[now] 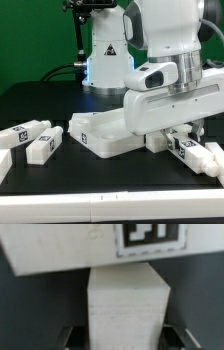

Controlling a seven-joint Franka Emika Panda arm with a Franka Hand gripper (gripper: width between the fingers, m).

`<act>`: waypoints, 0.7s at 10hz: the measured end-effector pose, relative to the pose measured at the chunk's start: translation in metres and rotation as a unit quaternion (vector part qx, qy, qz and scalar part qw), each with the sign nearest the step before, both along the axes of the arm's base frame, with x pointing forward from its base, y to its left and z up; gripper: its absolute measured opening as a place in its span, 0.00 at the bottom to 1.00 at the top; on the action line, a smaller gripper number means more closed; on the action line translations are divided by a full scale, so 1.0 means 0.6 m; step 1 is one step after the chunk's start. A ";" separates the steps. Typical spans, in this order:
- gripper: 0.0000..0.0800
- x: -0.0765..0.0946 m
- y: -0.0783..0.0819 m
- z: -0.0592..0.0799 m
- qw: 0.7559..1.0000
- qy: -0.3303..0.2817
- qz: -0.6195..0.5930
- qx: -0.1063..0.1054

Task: Assemble desk

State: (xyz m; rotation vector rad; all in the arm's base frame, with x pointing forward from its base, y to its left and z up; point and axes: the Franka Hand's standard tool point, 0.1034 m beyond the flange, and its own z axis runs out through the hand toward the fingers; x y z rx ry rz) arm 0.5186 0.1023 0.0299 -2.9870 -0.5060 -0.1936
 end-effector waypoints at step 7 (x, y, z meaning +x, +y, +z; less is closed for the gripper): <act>0.36 -0.043 0.043 0.133 1.000 0.004 -0.016 -0.018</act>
Offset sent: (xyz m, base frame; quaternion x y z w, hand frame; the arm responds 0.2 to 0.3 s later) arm -0.0662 0.0260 0.0679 -0.0014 -0.0306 0.0596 0.9977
